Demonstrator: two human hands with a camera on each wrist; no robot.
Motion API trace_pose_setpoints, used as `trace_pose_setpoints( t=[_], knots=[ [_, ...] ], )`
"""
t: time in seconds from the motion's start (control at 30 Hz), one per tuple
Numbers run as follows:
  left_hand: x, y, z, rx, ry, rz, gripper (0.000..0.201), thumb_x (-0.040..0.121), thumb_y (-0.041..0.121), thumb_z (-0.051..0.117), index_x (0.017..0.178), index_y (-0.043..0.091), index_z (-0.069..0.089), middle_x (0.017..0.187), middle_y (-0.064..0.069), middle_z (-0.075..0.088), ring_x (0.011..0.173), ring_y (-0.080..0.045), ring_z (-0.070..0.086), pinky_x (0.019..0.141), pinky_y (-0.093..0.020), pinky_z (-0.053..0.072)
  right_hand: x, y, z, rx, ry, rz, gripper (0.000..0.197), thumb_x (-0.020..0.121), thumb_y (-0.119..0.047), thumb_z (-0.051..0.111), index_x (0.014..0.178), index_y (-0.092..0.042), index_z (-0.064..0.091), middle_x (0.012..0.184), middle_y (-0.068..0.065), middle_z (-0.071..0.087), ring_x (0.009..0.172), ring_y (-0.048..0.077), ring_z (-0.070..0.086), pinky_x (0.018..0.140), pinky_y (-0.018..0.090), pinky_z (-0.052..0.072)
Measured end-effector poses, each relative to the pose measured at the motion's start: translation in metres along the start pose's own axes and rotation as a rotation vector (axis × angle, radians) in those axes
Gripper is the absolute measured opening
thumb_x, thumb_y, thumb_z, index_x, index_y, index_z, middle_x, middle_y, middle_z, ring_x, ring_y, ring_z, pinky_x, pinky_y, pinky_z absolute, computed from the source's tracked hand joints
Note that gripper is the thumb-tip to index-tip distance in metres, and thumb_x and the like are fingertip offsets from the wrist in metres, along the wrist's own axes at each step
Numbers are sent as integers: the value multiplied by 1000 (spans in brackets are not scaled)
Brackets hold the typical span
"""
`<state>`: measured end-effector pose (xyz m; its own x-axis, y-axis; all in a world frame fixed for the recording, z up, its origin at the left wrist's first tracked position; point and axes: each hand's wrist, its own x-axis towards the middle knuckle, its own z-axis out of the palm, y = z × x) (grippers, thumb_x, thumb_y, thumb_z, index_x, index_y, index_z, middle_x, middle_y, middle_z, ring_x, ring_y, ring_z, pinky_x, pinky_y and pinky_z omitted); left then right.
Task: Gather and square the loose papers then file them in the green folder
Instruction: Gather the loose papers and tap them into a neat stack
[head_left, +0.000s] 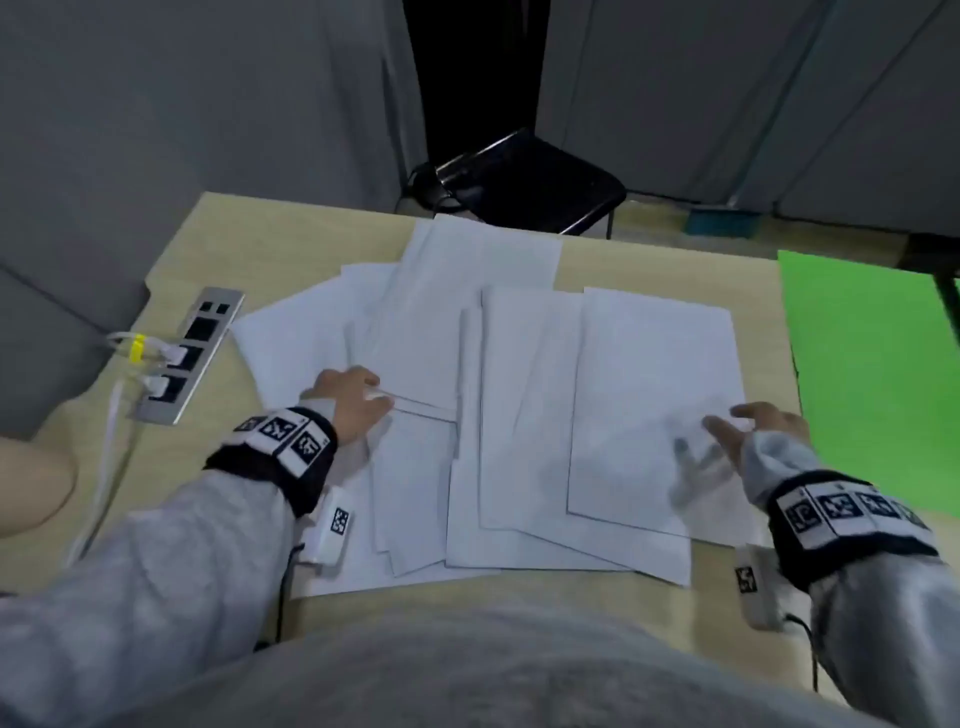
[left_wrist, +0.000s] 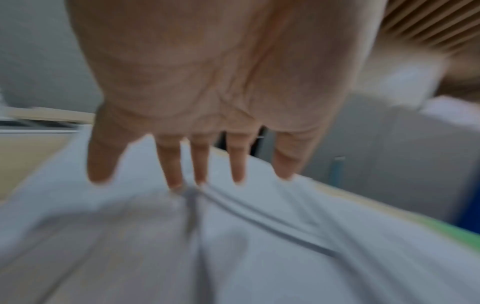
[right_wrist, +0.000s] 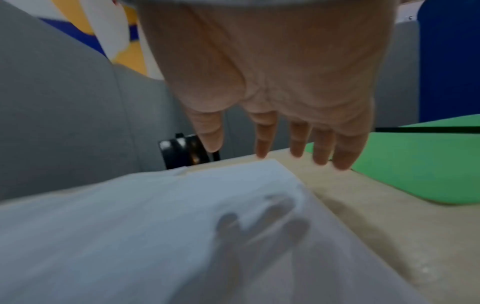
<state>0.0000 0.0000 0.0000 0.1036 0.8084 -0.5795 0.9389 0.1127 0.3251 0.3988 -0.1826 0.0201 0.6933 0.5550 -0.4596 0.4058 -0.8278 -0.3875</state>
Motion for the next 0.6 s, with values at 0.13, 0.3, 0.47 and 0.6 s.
trace_pose_setpoints(
  t=[0.13,0.3,0.47,0.6],
  knots=[
    [16,-9,-13,-83,222,-274,64,78,57,44,132,23,38,138,-17,35,118,-42,48,103,-51,38,24,5,21,-108,-24,179,76,80,-64,40,140,-17,34,147,14,34,132,34,37,111,49,31],
    [28,-28,-21,-146,349,-565,85,77,69,24,142,15,17,144,-21,34,128,-45,40,109,-57,27,32,-10,47,-177,152,336,94,64,-78,52,129,-15,28,134,17,36,124,40,36,106,54,29],
    [37,3,-22,-281,417,-528,79,82,58,37,144,14,16,145,-23,34,129,-47,38,110,-59,23,42,-41,61,-212,148,244,90,71,-67,58,138,-22,17,146,13,25,134,38,25,111,55,25],
    [41,38,-8,-334,333,-370,75,80,51,47,143,19,19,142,-20,35,125,-45,40,105,-54,34,40,-74,85,-239,137,158,92,67,-66,62,138,-24,19,148,11,25,135,36,26,110,52,28]
  ],
)
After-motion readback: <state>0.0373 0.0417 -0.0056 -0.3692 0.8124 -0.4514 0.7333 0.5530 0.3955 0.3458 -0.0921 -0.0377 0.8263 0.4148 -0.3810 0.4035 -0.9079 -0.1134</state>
